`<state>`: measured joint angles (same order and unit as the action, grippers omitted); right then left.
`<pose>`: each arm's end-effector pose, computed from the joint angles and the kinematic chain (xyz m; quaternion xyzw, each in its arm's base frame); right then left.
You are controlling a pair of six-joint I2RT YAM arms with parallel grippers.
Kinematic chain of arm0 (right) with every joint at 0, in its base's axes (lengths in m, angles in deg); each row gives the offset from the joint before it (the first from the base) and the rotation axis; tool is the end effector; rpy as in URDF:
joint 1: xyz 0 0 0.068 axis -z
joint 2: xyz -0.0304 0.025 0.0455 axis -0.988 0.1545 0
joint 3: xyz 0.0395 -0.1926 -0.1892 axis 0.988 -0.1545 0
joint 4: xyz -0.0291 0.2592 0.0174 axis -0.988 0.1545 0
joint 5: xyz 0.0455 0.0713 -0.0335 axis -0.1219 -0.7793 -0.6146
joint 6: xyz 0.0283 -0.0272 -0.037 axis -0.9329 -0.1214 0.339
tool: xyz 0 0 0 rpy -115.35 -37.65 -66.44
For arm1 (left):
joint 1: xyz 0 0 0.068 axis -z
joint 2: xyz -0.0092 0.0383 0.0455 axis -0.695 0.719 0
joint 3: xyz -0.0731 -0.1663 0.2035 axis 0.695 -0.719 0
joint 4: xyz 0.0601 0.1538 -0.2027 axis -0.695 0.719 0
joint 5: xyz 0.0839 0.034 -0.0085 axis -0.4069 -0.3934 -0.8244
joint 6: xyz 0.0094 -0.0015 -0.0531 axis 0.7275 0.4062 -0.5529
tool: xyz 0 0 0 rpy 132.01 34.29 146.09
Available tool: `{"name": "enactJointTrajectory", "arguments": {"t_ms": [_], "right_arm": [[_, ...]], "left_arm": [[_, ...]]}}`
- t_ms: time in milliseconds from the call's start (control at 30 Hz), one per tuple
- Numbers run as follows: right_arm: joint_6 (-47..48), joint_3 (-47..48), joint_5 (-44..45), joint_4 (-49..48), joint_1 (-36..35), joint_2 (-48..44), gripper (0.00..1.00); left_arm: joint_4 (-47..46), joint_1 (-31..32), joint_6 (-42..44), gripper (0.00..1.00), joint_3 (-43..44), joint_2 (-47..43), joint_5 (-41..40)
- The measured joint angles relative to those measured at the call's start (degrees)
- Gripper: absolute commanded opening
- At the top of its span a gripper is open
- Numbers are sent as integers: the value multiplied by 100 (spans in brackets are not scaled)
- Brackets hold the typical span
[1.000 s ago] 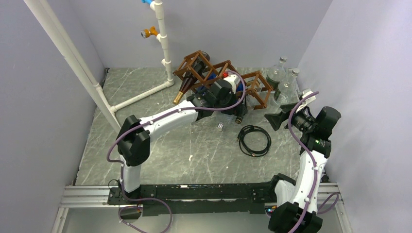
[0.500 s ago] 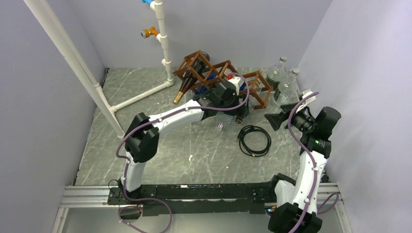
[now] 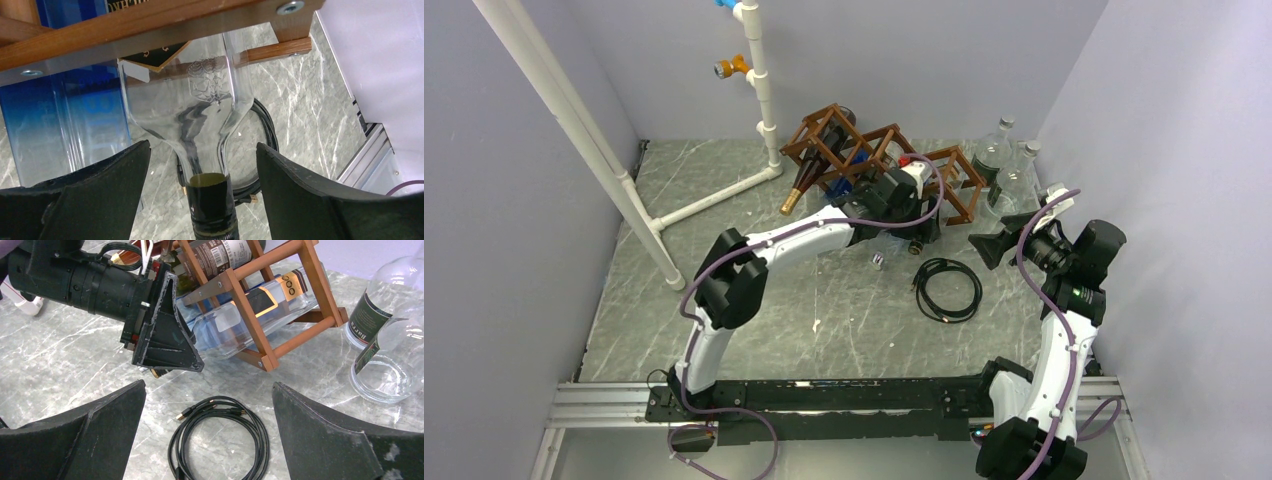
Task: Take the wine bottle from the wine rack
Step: Pick up the wine bottle from the wine rack.
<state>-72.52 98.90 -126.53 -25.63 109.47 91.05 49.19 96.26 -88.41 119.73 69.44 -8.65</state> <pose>0.1620 -0.0517 0.3238 -0.1776 0.7371 0.2371 0.6074 0.3013 -0.3925 0.2681 0.1649 0.8645 -0.3407 0.3308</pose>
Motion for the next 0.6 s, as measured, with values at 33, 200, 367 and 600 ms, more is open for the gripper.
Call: {"name": "enactJointTrajectory", "arguments": {"t_ms": [33,200,367,600], "right_arm": [[0,0,2,0,0,0,100],[0,0,11,0,0,0,100],[2,0,13,0,0,0,100],[2,0,15,0,-4,0,100]], "left_arm": [[-9,0,0,81,20,28,4],[-26,0,-2,78,131,170,13],[-48,0,-13,74,293,345,15],[-66,0,-76,70,328,481,55]]}}
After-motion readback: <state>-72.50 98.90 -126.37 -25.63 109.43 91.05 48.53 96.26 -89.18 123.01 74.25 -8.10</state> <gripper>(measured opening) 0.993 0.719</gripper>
